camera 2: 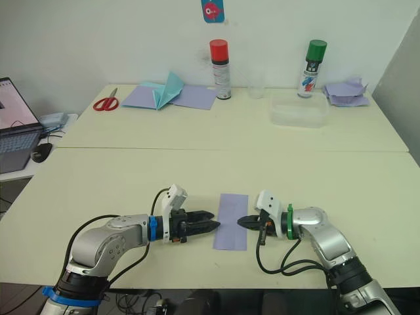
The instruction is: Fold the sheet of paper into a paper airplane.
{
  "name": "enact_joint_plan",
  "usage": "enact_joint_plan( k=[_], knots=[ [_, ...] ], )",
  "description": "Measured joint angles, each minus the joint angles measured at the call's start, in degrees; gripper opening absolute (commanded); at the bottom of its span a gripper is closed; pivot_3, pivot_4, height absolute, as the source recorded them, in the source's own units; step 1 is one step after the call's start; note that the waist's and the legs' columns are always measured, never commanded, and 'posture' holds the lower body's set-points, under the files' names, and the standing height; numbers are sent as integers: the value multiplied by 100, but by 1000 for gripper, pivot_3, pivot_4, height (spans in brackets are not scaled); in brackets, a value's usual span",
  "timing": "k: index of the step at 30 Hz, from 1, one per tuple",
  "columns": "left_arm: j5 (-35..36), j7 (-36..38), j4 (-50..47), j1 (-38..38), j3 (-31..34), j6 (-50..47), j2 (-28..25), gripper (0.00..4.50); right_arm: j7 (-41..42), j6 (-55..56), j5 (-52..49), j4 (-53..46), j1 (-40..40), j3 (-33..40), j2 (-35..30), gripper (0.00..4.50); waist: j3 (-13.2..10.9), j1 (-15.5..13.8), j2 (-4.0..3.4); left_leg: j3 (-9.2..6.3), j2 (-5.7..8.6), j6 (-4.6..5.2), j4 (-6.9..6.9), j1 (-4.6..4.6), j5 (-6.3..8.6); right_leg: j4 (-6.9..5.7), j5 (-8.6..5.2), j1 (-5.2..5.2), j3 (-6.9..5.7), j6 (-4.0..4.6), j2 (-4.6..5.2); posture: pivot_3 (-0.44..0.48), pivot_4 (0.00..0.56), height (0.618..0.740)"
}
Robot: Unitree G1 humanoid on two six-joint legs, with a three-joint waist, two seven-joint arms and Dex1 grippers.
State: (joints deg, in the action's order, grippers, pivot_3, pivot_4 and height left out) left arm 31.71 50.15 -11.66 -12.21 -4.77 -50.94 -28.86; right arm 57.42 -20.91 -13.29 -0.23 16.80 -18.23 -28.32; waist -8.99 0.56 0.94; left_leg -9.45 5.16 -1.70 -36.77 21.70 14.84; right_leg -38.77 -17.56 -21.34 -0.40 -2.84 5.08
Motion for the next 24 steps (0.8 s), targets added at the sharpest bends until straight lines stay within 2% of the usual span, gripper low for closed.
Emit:
enact_joint_plan(
  k=[12,22,24],
  knots=[
    [-16,-66,138,-202,-276,-7,81,2564,-1,-1,0,0,0,5,1,0,0,-2,1,0,0,0,1,2,0,1,0,1,0,-1,1,0,150,740],
    [-132,-46,264,-249,-155,397,-65,2564,-1,3,0,0,0,6,3,0,-2,-2,0,0,-1,0,2,3,0,2,0,-1,0,0,2,0,150,740],
    [-134,44,264,-292,-56,530,-192,2179,-1,6,0,1,1,6,3,0,-2,-2,-1,0,-1,0,3,4,0,3,0,-4,0,0,2,0,150,740]
  ],
)
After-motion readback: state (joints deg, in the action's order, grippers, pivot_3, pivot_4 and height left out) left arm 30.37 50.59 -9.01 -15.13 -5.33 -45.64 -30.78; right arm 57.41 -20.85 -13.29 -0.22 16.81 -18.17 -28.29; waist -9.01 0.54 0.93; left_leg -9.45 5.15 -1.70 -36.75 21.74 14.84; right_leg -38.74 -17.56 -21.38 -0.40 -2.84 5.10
